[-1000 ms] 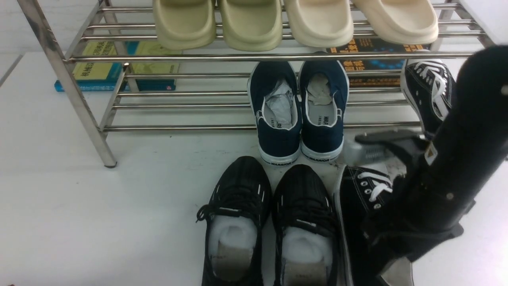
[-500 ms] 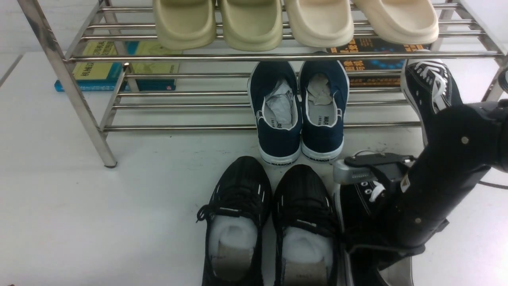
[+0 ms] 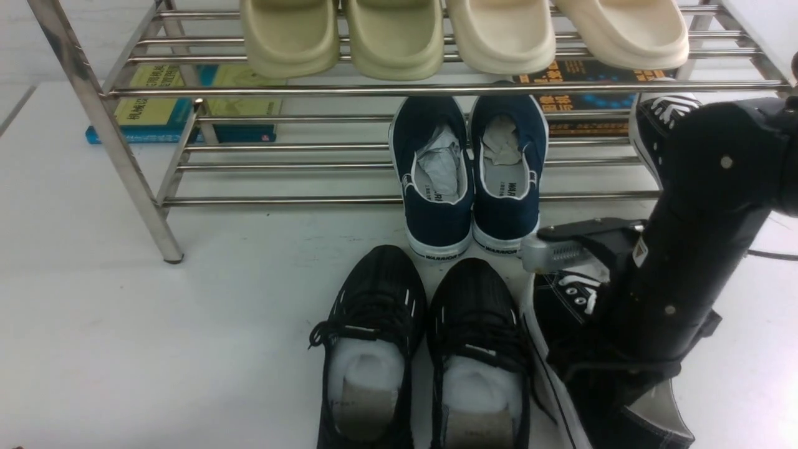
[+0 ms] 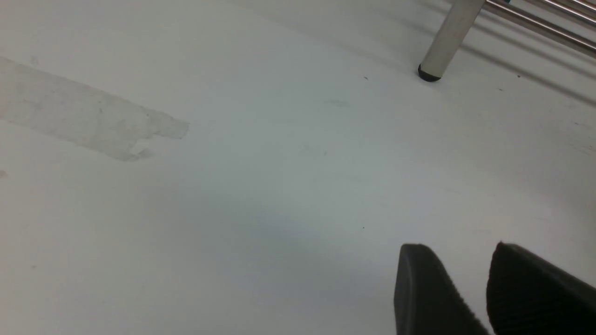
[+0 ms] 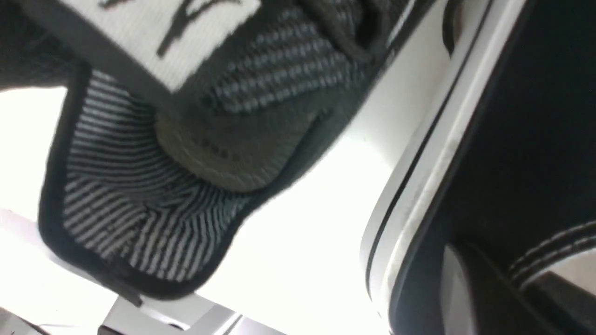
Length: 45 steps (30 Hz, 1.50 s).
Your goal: Take the shoes off the shelf with your hand on the white table.
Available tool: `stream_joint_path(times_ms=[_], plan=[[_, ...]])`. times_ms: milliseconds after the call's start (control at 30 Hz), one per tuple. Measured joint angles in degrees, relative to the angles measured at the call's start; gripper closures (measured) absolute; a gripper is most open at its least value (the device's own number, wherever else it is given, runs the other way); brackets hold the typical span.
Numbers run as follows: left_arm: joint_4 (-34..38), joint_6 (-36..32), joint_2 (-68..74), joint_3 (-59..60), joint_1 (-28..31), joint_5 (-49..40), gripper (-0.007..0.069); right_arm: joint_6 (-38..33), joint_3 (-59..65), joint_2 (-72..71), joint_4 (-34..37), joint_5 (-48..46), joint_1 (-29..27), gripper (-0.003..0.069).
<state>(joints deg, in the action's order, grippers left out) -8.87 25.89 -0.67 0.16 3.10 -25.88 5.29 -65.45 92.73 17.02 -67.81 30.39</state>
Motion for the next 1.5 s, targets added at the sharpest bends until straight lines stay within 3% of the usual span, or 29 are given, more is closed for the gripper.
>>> stream_joint_path(times_ms=[400, 533, 900, 1100, 1233, 1500], plan=[[0.0, 0.0, 0.0, 0.0, 0.0, 0.0, 0.0385, 7.6, -2.1, 1.1, -10.6, -3.1, 0.0, 0.065], [0.0, 0.0, 0.0, 0.0, 0.0, 0.0, 0.0385, 8.1, -2.4, 1.7, -10.4, -1.5, 0.4, 0.0648], [0.0, 0.0, 0.0, 0.0, 0.0, 0.0, 0.0385, 8.9, -2.3, 7.6, -7.6, 4.6, 9.2, 0.0635], [0.0, 0.0, 0.0, 0.0, 0.0, 0.0, 0.0385, 9.0, -2.3, 7.6, -7.1, 4.2, 9.8, 0.062], [0.0, 0.0, 0.0, 0.0, 0.0, 0.0, 0.0385, 9.0, -2.3, 7.6, -6.3, 3.9, 9.8, 0.0545], [0.0, 0.0, 0.0, 0.0, 0.0, 0.0, 0.0385, 7.0, -6.2, 6.4, -3.5, -1.1, 9.8, 0.0184]])
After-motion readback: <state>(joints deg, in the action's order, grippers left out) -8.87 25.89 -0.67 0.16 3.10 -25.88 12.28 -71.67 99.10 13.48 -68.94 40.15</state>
